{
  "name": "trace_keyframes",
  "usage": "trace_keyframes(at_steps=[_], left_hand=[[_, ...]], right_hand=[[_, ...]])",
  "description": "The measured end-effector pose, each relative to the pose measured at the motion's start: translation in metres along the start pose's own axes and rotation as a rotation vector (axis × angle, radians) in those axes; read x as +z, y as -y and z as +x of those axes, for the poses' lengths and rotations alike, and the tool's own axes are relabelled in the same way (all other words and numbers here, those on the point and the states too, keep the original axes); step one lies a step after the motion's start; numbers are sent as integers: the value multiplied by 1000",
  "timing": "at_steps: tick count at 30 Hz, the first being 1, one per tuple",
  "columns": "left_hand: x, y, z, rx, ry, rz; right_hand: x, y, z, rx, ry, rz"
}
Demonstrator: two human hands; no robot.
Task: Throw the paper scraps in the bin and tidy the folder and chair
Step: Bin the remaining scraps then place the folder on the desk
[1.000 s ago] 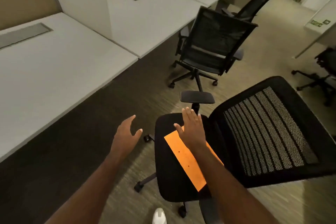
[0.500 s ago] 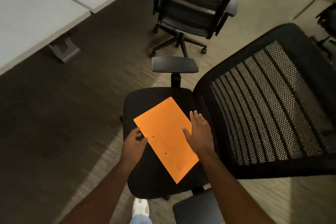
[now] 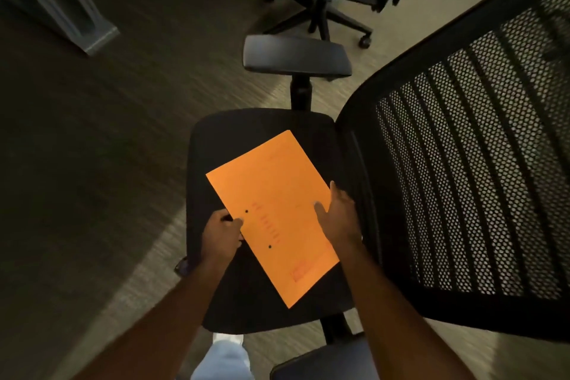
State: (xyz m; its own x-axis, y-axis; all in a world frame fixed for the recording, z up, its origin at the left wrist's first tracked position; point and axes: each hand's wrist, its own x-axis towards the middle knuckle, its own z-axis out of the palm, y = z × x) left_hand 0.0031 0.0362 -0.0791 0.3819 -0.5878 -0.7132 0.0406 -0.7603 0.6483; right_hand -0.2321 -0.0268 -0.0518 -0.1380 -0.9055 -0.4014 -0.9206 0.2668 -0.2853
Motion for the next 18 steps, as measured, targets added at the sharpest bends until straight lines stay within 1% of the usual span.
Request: trace_keyframes(at_steps=[6,13,18], left_hand=[[10,-5,-3,-3,-20,-99],[16,-1,-11,29,66,-189],[6,-4,-13,99,103,-224]], right_hand=[[7,-8,7,67,60,44],[9,-9,13,59,45,16],[5,-8,16,59,37,43]])
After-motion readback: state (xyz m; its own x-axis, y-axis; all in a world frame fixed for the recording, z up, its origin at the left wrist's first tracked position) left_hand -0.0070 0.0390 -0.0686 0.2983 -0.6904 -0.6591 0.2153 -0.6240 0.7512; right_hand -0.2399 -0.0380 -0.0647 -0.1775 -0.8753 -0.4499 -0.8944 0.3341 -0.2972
